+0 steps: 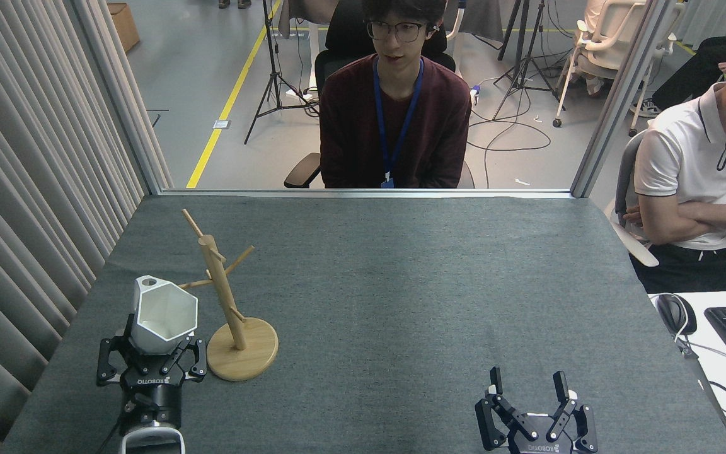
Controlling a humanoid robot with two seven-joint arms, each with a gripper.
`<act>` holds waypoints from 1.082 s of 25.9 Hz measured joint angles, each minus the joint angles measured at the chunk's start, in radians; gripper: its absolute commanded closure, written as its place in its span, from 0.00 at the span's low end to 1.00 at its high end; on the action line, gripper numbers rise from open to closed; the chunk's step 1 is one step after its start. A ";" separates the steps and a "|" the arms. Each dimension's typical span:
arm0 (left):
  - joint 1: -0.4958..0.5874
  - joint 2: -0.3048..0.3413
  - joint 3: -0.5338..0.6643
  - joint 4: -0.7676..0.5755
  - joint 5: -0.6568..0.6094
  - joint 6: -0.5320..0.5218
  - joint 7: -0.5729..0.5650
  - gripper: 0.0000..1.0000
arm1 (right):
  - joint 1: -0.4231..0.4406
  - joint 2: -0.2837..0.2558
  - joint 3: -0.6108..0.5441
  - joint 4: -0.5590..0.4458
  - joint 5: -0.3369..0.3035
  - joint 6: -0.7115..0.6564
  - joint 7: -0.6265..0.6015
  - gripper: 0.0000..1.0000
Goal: Hang cup on storage rack
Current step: 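Hang the cup on a peg of the wooden stand with the left gripper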
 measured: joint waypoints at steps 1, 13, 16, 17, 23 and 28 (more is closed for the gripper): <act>0.000 0.000 -0.002 -0.001 -0.013 -0.003 0.001 0.68 | 0.000 0.000 0.000 0.000 0.000 0.000 0.000 0.01; -0.035 -0.001 -0.050 0.018 -0.051 -0.032 0.005 0.15 | 0.001 0.000 -0.008 0.002 -0.001 0.000 0.001 0.01; -0.036 0.000 -0.060 0.017 -0.053 -0.051 0.009 0.00 | 0.002 0.002 -0.009 0.003 -0.002 0.000 -0.001 0.01; -0.035 0.000 -0.063 0.017 -0.054 -0.060 0.010 0.00 | 0.002 0.004 -0.009 0.003 -0.002 0.000 -0.001 0.01; -0.031 0.001 -0.100 0.012 -0.058 -0.093 0.014 0.00 | 0.002 0.004 -0.011 0.010 -0.004 0.001 -0.004 0.01; -0.004 0.001 -0.111 0.011 -0.060 -0.095 0.016 0.00 | 0.002 0.003 -0.021 0.015 -0.005 0.001 -0.006 0.01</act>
